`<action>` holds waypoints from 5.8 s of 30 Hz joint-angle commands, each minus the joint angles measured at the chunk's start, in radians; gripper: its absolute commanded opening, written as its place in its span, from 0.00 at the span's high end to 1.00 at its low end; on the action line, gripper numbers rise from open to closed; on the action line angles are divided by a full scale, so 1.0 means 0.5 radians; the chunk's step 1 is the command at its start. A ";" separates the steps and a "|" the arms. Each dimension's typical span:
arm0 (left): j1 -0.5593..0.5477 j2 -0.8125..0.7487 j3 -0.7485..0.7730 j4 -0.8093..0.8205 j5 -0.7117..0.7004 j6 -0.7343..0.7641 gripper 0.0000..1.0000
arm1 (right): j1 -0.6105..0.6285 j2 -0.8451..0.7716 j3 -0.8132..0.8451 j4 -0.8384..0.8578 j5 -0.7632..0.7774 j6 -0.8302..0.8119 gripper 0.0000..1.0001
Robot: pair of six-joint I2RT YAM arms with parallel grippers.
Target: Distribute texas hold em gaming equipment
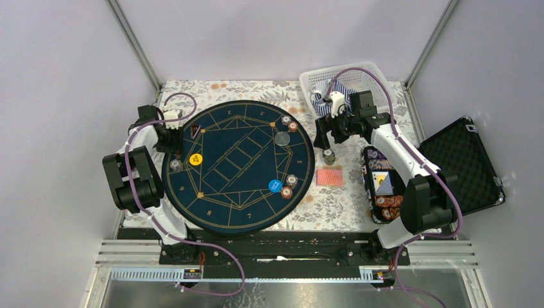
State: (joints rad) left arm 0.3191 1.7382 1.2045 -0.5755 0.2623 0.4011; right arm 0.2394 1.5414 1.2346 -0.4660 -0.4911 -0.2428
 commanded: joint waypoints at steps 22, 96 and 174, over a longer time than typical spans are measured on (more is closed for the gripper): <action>0.018 0.117 0.088 0.053 -0.098 0.081 0.28 | -0.012 -0.015 0.009 -0.007 -0.027 -0.030 0.00; -0.473 -0.752 0.065 -0.058 0.239 -0.368 0.01 | 0.174 0.520 -0.257 0.244 1.006 0.889 0.29; -0.366 -0.768 -0.072 -0.036 0.596 -0.314 0.01 | 0.669 0.653 0.892 -0.341 0.813 0.182 0.64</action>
State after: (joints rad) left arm 0.0921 1.3952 1.1702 -0.6338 0.4805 0.2359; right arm 0.4984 1.8256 1.5600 -0.6231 -0.0475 -0.1268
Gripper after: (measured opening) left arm 0.987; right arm 0.509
